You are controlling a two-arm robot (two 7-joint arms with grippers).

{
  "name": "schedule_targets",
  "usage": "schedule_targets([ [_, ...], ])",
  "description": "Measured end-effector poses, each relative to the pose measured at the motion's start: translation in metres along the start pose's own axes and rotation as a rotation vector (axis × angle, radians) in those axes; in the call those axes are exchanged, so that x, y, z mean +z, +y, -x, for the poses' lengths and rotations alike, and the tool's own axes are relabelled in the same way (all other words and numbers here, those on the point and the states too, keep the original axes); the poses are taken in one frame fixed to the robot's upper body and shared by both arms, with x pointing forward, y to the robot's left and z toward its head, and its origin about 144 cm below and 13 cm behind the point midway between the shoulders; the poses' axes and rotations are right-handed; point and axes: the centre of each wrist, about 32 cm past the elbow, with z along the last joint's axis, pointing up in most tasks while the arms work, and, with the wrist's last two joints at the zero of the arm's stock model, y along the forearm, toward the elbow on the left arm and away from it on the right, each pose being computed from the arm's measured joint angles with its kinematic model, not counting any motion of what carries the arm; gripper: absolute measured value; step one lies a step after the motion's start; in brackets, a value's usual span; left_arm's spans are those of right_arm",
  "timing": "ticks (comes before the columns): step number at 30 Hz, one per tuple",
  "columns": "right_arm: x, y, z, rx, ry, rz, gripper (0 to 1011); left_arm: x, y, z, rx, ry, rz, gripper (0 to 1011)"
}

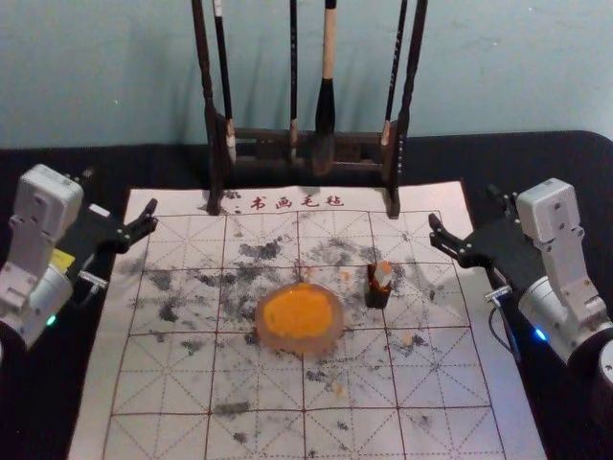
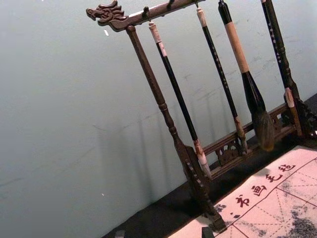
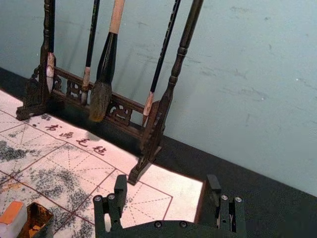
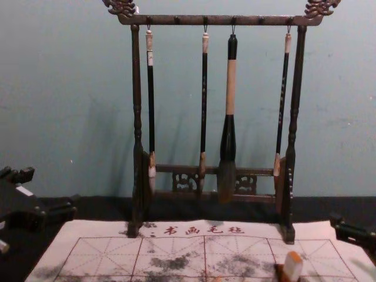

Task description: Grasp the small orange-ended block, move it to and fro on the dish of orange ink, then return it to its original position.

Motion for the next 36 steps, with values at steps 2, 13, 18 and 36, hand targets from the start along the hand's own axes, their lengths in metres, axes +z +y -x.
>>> schedule_targets([
  [2,0.0002,0.0001,0.0,0.0,0.0,-0.001,1000,0.0,0.0,0.0,0.0,0.0,0.0,1001],
  [13,0.0007,0.0002,-0.0001,0.0,-0.001,-0.003,1000,0.0,0.0,0.0,0.0,0.0,0.0,1001],
  [18,0.0008,0.0002,-0.0001,0.0,0.0,-0.004,1000,0.0,0.0,0.0,0.0,0.0,0.0,1001],
  [36,0.0009,0.0002,-0.0001,-0.001,0.0,-0.004,1000,0.0,0.0,0.0,0.0,0.0,0.0,1001],
])
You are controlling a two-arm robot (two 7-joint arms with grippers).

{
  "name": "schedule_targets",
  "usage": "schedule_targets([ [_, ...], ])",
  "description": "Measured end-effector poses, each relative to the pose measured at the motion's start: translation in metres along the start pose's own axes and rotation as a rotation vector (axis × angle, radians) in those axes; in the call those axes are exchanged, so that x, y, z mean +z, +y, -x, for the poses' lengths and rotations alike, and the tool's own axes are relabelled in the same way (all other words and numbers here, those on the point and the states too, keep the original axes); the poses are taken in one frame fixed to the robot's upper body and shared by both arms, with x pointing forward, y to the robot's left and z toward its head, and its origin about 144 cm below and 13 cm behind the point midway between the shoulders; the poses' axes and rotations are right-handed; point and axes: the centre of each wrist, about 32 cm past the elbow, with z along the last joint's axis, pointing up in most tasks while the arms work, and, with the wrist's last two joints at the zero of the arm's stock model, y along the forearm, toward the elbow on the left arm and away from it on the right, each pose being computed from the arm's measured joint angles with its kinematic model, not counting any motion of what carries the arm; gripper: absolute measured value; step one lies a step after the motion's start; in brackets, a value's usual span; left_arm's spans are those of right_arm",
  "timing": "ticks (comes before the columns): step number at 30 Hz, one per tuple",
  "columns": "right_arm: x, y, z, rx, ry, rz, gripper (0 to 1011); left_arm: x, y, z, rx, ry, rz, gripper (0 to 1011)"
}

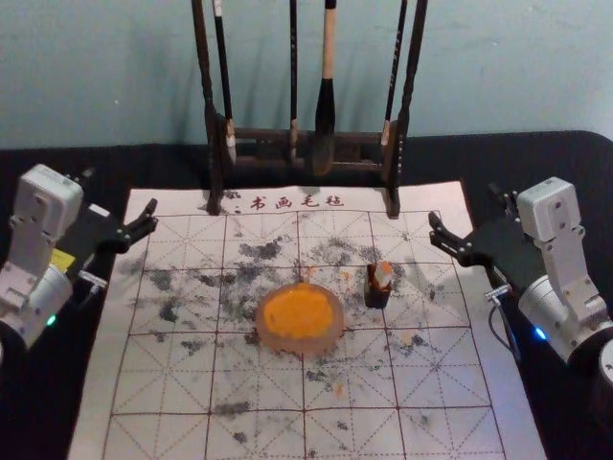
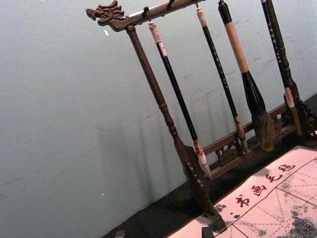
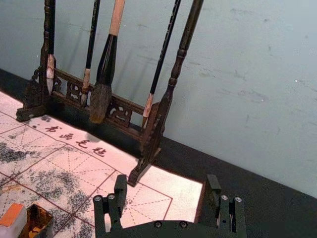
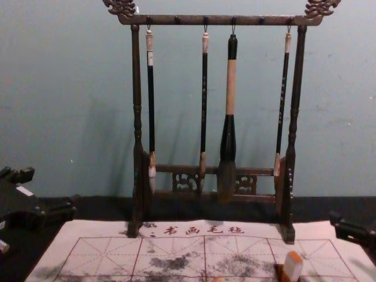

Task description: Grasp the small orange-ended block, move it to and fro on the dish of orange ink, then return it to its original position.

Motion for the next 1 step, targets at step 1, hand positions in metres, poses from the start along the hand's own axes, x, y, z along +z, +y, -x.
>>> schedule_targets([
  [1,0.0,0.0,0.0,0.0,0.0,0.0,1000,0.0,0.0,0.0,0.0,0.0,0.0,1001],
])
